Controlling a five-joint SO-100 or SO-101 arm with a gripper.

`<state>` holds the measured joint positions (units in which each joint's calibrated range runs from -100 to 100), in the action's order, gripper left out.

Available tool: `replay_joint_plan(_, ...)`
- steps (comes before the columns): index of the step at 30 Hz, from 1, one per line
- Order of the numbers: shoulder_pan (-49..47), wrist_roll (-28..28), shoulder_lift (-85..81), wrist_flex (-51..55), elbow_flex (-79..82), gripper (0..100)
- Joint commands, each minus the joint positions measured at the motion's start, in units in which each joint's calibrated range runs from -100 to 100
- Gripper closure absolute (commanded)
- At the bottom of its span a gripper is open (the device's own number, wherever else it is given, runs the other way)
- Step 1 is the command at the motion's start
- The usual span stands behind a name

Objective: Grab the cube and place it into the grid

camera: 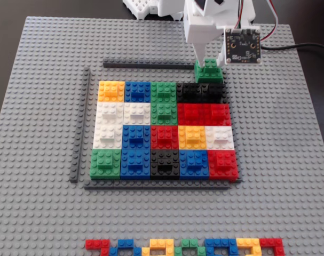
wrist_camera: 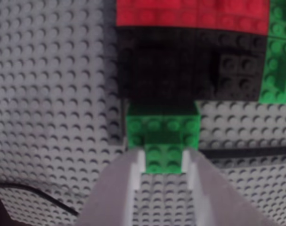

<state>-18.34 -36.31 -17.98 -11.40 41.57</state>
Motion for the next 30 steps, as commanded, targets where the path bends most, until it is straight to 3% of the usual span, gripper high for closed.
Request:
replay_joint_plan(1,-0.34,0.54,-0.16,-0.47,-1.92,96)
replay_joint_plan(30,0.55,0.0,0.78,-2.47,-2.83,96)
